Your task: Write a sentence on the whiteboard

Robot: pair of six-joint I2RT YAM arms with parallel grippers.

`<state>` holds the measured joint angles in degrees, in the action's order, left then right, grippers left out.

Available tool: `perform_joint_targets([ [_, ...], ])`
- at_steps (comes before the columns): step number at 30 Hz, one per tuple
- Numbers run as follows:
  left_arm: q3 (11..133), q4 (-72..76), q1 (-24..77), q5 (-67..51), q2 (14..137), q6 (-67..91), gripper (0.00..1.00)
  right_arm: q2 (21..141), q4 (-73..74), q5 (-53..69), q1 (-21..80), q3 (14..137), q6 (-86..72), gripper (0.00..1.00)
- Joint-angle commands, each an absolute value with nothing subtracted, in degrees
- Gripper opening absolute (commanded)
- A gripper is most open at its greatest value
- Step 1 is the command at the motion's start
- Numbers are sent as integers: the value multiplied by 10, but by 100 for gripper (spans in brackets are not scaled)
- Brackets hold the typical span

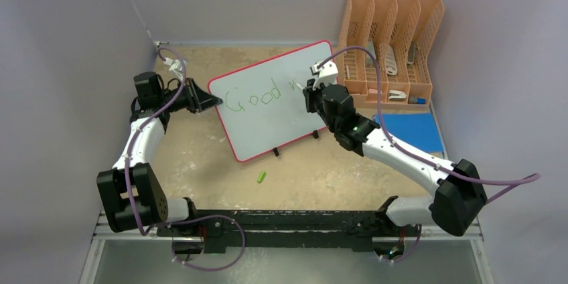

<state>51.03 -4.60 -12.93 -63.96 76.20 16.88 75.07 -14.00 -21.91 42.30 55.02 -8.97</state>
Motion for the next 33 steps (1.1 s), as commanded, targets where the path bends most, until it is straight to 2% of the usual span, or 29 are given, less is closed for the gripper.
perform_joint_targets([
  [1,516,-62,-118,-614,761,153,0,755,-170,-226,421,573,-88,0],
  [33,516,-64,-119,-612,760,153,0,733,-126,-213,421,533,-118,0],
])
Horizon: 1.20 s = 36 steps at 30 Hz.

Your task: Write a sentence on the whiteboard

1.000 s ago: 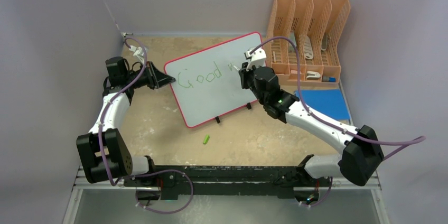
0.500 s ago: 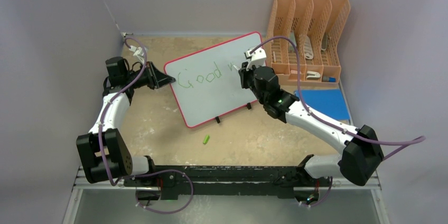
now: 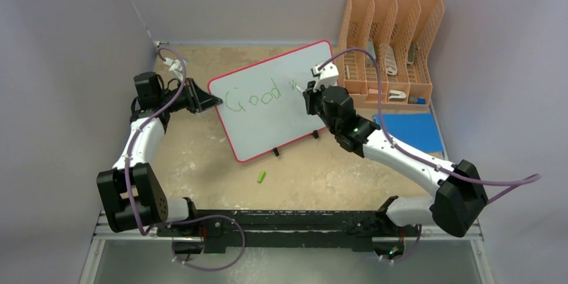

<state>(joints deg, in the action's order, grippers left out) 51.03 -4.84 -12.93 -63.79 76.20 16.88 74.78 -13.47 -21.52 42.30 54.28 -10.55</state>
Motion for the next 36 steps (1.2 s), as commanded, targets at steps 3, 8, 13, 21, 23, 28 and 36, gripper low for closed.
perform_joint_targets([
  [3,516,-63,-119,-612,760,153,0,729,-122,-212,421,529,-121,0],
  [8,516,-63,-119,-612,760,153,0,725,-118,-211,421,526,-122,0],
  [13,516,-63,-118,-612,760,153,0,723,-117,-211,421,530,-122,0],
  [21,516,-63,-119,-612,760,153,0,701,-135,-214,421,542,-107,0],
  [23,517,-63,-119,-612,760,153,0,698,-136,-210,421,546,-104,0],
  [28,516,-64,-119,-611,760,153,0,700,-136,-212,421,554,-101,0],
  [36,516,-64,-118,-611,760,153,0,709,-156,-233,420,559,-93,0],
])
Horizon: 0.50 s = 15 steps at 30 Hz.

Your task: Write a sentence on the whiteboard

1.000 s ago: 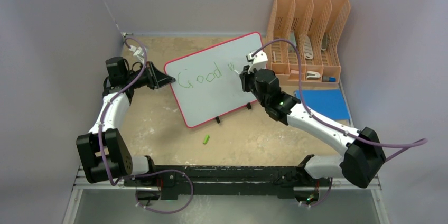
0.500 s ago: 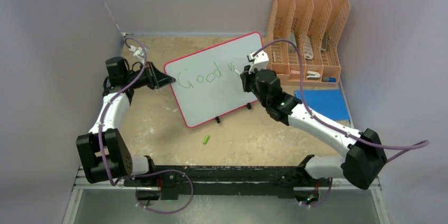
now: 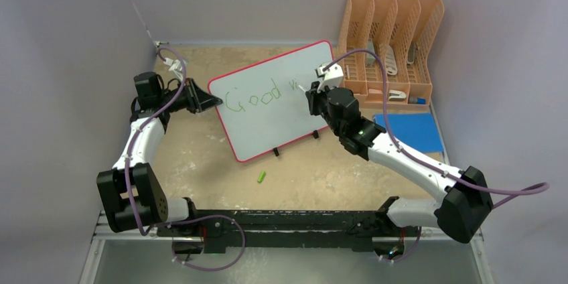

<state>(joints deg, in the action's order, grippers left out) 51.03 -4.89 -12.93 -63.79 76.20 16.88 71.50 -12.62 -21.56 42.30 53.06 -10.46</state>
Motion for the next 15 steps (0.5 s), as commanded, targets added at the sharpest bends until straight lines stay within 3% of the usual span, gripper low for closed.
perform_joint_targets([
  [1,516,-64,-118,-611,760,153,0,709,-158,-233,420,559,-92,0],
  [15,517,-65,-118,-610,759,152,0,712,-182,-240,416,561,-89,0],
])
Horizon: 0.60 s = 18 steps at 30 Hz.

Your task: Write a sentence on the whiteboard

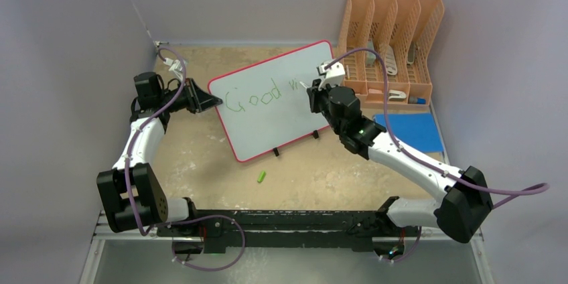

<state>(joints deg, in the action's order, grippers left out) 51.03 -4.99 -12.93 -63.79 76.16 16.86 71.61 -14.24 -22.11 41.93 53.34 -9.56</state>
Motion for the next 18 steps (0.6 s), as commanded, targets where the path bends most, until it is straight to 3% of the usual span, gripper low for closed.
perform_joint_targets([
  [1,518,-66,-118,-610,759,152,0,712,-183,-241,415,561,-88,0],
  [18,517,-66,-118,-608,759,151,0,732,-206,-233,412,575,-82,0],
])
